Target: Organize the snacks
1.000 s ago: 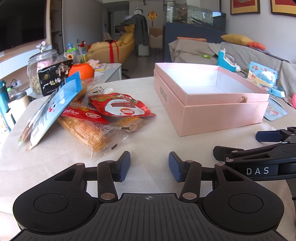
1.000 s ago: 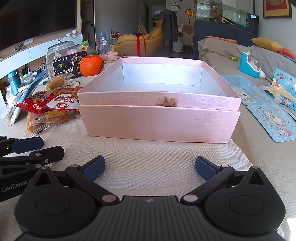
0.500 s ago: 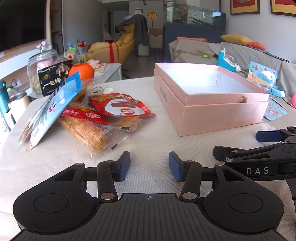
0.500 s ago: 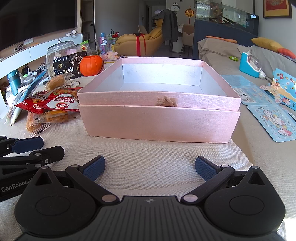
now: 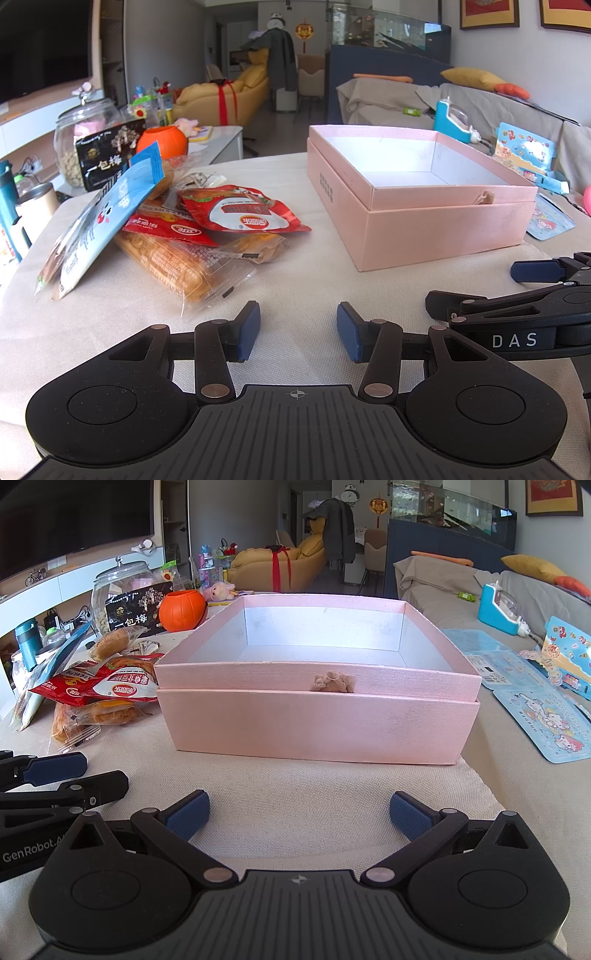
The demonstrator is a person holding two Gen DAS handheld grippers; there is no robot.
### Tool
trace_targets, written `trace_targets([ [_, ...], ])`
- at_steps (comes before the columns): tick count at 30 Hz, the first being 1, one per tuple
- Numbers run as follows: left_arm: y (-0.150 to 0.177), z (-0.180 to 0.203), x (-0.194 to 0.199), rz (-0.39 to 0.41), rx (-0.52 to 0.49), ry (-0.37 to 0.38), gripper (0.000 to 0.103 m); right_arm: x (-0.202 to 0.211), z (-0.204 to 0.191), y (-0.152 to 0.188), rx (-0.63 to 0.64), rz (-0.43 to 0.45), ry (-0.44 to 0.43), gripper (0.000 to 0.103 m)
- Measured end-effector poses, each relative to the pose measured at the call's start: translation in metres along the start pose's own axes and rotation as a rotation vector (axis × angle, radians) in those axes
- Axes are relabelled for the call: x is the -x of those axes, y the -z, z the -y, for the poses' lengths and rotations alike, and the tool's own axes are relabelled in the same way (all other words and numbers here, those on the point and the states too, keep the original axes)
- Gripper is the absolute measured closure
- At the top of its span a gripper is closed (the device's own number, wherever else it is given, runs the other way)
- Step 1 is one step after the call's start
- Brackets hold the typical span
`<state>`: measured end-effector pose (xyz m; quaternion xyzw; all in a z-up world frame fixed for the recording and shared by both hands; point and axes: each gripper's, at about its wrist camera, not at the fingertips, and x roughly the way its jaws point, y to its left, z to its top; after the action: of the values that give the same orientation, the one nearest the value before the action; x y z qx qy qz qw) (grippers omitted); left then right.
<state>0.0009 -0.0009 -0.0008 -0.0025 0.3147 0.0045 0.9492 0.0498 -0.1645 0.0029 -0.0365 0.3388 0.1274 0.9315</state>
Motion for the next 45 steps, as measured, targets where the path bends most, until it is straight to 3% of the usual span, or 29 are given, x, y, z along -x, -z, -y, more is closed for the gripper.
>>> trace_targets([
  [20,0.001,-0.002,0.0,0.0,-0.007,-0.002,0.052,-0.001,0.0,0.0,0.001,0.0,0.001,0.0],
  [27,-0.003,-0.008,0.0,-0.003,0.015,0.027,0.052,-0.009,0.0,-0.009,0.016,-0.015,-0.024,0.0],
  [32,-0.017,-0.04,0.018,0.018,0.075,0.005,0.053,-0.025,0.002,-0.042,0.026,-0.235,-0.042,0.0],
  [35,-0.03,-0.066,0.037,0.067,0.096,0.002,0.053,-0.032,-0.004,-0.051,0.023,-0.302,-0.017,0.0],
  [38,-0.042,-0.1,0.048,0.118,0.123,-0.035,0.053,-0.034,-0.007,-0.054,0.068,-0.303,-0.041,0.0],
  [41,-0.049,-0.138,0.045,0.096,0.203,-0.105,0.055,-0.034,-0.016,-0.055,0.107,-0.274,-0.073,0.0],
  [45,-0.034,-0.175,0.048,0.066,0.345,-0.109,0.055,-0.033,-0.043,-0.064,0.138,-0.216,-0.24,0.0],
])
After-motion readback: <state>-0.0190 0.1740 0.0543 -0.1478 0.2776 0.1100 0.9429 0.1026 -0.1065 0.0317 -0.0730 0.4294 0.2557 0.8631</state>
